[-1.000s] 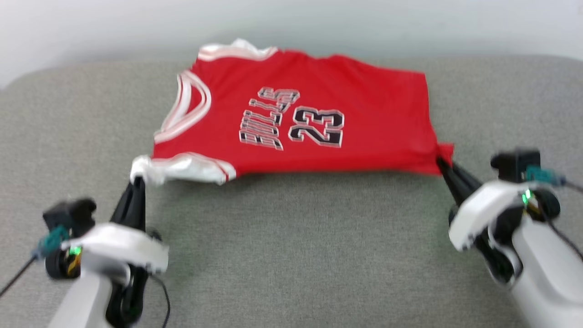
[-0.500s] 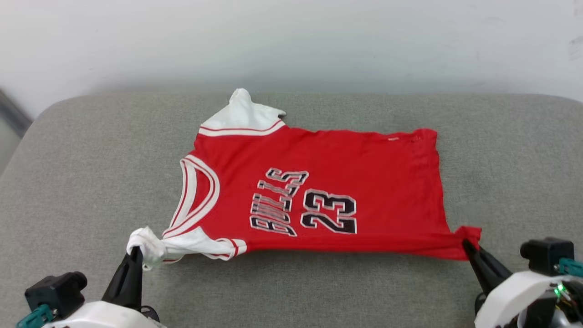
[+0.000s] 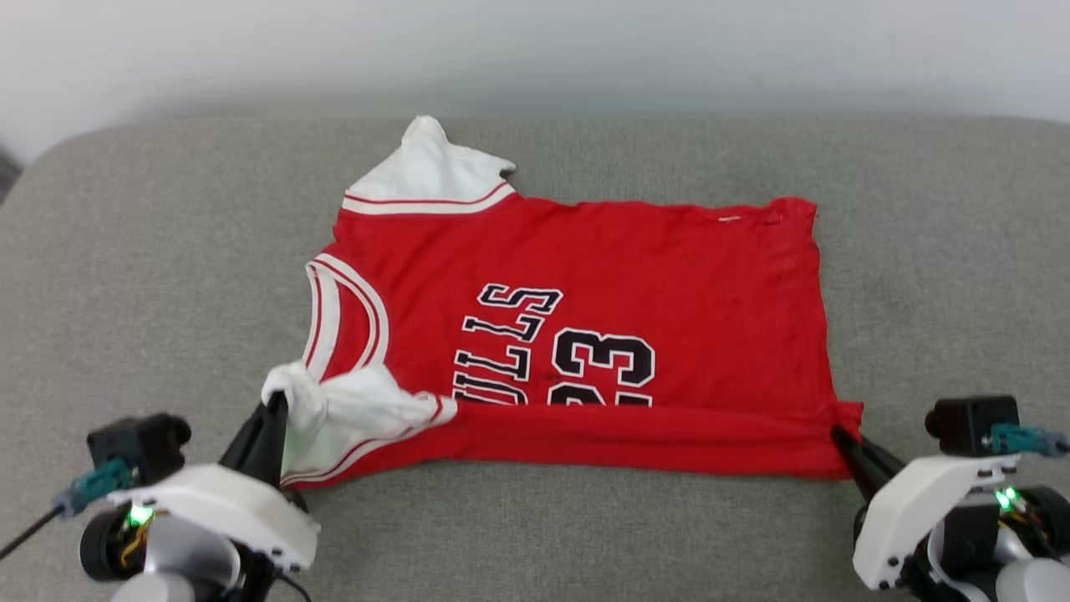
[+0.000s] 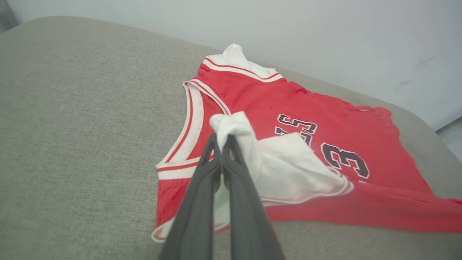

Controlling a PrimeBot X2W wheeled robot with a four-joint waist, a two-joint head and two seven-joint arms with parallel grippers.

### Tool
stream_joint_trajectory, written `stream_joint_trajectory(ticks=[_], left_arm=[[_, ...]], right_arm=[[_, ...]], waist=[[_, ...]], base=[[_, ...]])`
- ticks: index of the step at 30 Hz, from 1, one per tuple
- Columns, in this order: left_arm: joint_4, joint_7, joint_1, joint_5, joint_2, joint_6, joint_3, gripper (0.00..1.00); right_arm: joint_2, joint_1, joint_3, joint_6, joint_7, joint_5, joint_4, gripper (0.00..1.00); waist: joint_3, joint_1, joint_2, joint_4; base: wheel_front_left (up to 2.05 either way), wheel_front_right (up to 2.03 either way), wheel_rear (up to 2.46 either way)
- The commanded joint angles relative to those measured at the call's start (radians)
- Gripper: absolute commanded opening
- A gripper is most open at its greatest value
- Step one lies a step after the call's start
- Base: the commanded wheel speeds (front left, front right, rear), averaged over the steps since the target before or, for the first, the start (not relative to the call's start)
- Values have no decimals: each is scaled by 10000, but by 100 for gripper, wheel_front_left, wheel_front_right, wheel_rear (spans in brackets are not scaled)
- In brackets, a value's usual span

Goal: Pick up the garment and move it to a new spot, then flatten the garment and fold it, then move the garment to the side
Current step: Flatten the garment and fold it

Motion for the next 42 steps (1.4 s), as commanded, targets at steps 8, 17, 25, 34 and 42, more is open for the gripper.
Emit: stream_joint_trajectory(ticks=[8, 17, 25, 34, 42], left_arm=[[2123, 5, -2296, 282, -158, -754, -433, 0], [4333, 191, -3605, 58, -545, -1449, -803, 56], [5458, -200, -3915, -310, -660, -1831, -580, 100], [4679, 89, -3376, -170, 109, -1516, -418, 100], [2565, 2157, -2578, -455, 1471, -1039, -357, 100]], right_arm=[[-367, -1780, 663, -9, -110, 75, 1307, 0], [-575, -2885, 1508, -9, -629, 171, 2901, 100], [-697, -3099, 1810, -14, -1820, 592, 3310, 100], [-598, -2573, 1561, -9, -4270, 639, 2324, 100], [135, -1680, 721, -9, -5376, -11, 885, 100]], waist=[[1164, 1, -1, -125], [1621, 1, -1, -173], [1398, 1, -1, -293], [543, 1, -1, -433], [3, 1, -1, -606]], base=[[0, 0, 0], [0, 0, 0], [0, 0, 0], [0, 0, 0], [0, 0, 0]])
